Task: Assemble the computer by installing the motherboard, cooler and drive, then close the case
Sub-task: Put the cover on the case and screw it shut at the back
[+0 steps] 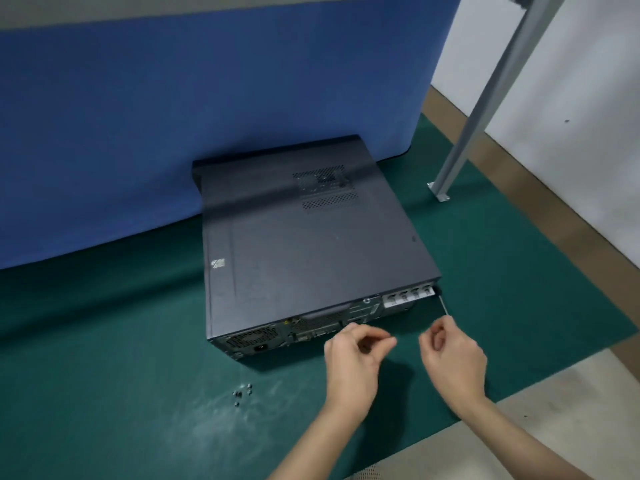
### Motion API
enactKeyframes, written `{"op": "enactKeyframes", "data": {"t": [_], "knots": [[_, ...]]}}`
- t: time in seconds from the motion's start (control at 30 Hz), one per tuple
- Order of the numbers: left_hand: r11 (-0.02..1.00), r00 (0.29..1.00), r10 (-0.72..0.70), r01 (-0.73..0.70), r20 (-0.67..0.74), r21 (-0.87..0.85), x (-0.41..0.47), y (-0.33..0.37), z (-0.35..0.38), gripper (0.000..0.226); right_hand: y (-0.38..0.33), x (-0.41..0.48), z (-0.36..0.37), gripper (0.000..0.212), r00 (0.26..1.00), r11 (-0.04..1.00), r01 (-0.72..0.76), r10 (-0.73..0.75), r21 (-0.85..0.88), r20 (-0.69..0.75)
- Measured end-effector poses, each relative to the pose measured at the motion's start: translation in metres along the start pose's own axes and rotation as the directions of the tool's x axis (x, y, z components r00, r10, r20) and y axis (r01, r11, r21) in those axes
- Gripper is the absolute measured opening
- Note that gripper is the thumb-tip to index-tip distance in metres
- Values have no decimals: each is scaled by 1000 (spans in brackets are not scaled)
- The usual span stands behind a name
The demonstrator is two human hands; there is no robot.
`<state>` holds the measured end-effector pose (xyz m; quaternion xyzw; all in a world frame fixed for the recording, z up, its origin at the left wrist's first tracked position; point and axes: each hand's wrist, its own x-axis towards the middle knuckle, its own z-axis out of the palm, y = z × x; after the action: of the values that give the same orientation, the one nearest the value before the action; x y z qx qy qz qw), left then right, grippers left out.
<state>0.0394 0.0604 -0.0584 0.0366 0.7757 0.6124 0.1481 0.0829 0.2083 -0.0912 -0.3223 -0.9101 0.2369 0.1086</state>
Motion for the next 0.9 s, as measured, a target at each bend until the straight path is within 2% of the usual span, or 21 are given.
{"op": "enactKeyframes", "data": {"t": [0.1,0.17,0.27,0.4,0.53,0.63,0.73,0.8,0.9], "knots": [[923,962,-274,259,-12,-283,16,21,34,16,24,43,-8,7,998,996,-68,68,-59,9],[822,915,-403,349,-28,-450,25,29,53,15,35,73,-5,13,997,994,-33,40,-101,64],[641,847,-531,399,-4,-656,34,35,70,16,43,111,7,27,983,990,25,2,-142,185],[493,778,-628,411,13,-767,43,36,81,12,44,142,28,46,938,973,39,43,-228,345],[389,745,-667,385,33,-837,49,41,91,10,41,160,44,37,926,958,64,47,-278,375],[331,723,-690,368,43,-869,51,46,99,10,44,172,51,36,926,984,-36,99,-176,365],[308,704,-710,332,17,-892,51,50,104,9,53,178,43,34,925,963,-256,218,87,313],[307,698,-716,311,-4,-899,50,52,107,10,59,179,30,29,925,876,-356,279,327,259],[321,684,-728,292,-37,-901,50,53,110,11,64,177,-2,22,926,721,-369,338,587,166]]}}
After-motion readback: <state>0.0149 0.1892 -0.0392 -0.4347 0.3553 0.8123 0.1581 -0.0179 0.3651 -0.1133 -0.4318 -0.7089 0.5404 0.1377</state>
